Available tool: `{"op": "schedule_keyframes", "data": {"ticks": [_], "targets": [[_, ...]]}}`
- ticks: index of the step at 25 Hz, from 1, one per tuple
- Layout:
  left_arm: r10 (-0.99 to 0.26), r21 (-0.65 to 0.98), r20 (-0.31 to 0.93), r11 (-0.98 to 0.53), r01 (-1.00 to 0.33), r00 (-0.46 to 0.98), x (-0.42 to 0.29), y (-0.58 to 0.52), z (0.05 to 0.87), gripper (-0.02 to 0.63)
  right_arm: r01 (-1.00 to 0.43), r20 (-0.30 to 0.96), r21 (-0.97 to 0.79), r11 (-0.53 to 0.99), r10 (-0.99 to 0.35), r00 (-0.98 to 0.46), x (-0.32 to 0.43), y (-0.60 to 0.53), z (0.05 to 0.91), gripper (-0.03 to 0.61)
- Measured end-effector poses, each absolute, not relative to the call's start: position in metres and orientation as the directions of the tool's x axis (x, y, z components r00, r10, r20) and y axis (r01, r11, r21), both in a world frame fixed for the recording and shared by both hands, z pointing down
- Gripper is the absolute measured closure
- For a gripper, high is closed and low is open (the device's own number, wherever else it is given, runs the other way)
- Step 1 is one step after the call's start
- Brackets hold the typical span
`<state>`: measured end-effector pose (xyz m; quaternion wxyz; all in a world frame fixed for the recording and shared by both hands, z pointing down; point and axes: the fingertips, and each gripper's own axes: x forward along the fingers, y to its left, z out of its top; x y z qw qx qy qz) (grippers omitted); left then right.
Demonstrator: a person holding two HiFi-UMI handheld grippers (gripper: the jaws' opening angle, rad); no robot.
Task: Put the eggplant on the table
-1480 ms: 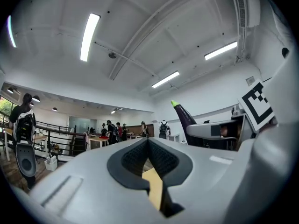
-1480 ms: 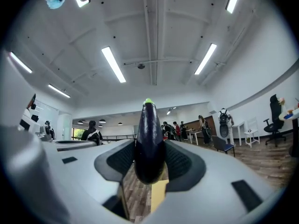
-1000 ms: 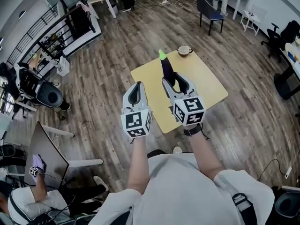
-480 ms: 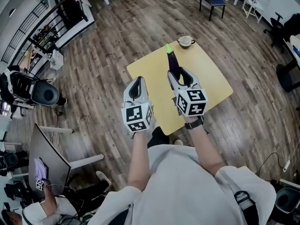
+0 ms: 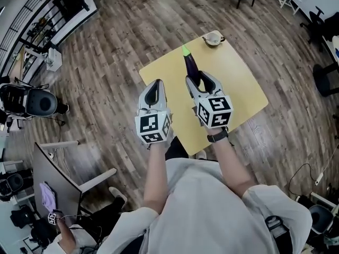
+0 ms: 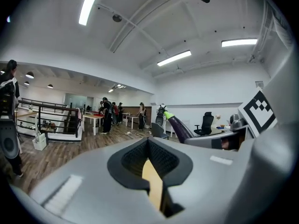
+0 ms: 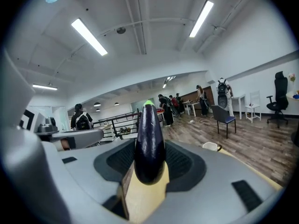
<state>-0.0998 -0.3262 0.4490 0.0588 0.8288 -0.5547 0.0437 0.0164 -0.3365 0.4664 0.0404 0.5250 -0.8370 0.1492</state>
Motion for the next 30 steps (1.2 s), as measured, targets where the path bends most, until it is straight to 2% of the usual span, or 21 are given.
{"op": "schedule_keyframes", "data": {"ticks": [14,22,30], "targets": [[-0.879,0.181,0.295,-0.333,-0.926,0.374,-0.135,-0.401,0.534,0.604,-0.895,0.439,-0.233,0.380,-0.780,-0.446,-0.012,-0.404,0.555,0.377],[-0.854,0.169,0.356,-0.339,-0.925,0.378,-0.146,-0.425,0.578,0.604,-0.905,0.549,-0.246,0.347,-0.719,-0.425,-0.022,-0.419,0.614,0.377],[-0.817,0.259,0.388,-0.347,-0.901,0.426,-0.140,-0.437,0.606,0.604,-0.918,0.654,-0.230,0.322,-0.648,-0.391,-0.025,-0.423,0.670,0.377]]}}
